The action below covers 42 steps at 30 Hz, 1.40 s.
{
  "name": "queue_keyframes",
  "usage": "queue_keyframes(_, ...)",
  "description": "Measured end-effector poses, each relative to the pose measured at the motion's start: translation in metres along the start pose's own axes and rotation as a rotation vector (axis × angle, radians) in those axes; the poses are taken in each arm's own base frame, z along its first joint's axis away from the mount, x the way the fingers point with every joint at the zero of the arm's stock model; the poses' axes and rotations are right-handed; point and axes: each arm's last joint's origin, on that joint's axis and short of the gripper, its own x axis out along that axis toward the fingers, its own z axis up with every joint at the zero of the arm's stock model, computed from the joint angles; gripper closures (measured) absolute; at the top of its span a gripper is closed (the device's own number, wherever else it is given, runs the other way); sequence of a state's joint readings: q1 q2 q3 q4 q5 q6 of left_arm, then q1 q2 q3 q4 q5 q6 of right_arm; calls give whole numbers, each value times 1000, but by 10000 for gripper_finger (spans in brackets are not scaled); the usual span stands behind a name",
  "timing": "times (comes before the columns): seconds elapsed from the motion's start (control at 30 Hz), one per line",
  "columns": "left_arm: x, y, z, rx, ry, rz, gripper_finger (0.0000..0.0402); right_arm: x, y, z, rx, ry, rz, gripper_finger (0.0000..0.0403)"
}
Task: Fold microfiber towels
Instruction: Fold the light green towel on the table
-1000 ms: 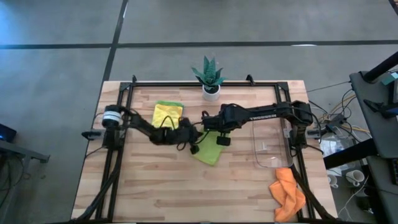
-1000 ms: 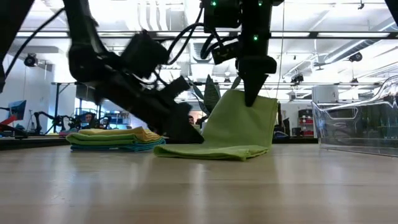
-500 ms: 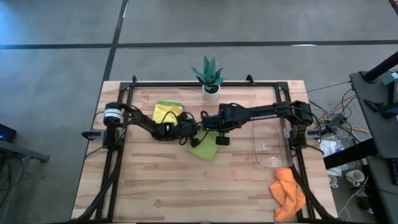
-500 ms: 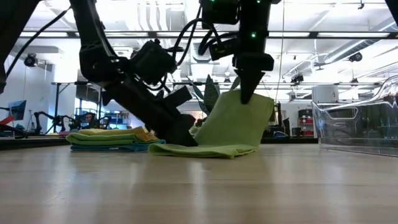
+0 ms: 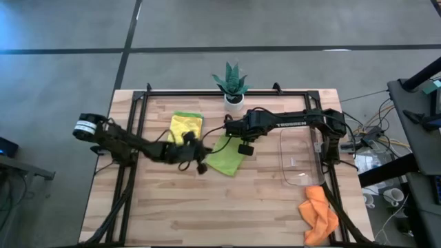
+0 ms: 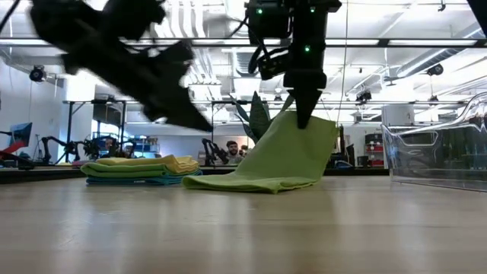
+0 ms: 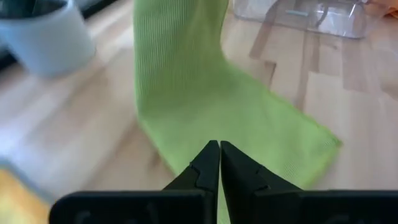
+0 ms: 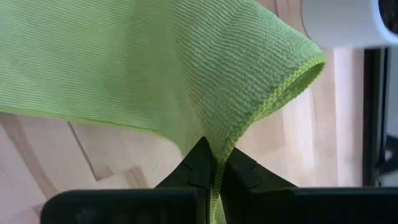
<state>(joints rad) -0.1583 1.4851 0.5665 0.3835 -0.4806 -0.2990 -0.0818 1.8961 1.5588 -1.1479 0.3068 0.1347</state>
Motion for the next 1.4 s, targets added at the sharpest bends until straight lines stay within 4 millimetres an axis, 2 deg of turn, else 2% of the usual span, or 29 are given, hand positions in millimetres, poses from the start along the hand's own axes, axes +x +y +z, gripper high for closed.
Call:
queue_keyframes(0.17, -26, -22, -33, -67, -26, 73, 402, 4, 1, 9, 59, 81, 25, 390)
queue_keyframes(0.3, -31, -34, -49, -32, -37, 116, 402, 17, 14, 25, 64, 143, 87, 390)
queue_keyframes(0.47, -19, -47, -50, -4, 44, -20, 402, 23, 28, 42, 57, 176, 134, 390)
queue_keyframes(0.73, 15, -60, -48, 12, 90, -13, 402, 4, 40, 63, 72, 98, 273, 390)
queue_keyframes(0.9, 25, -62, -59, -144, 110, 35, 402, 5, 40, 64, 77, 81, 279, 390)
queue_keyframes(1.07, 29, -62, -68, -180, 101, 85, 402, 17, 51, 63, 28, 113, 274, 390)
queue_keyframes(1.27, 30, -63, -68, -197, 107, 80, 402, 30, 70, 64, -40, 128, 274, 390)
queue_keyframes(1.4, 27, -66, -66, -166, 128, 40, 402, 35, 74, 67, -38, 105, 281, 390)
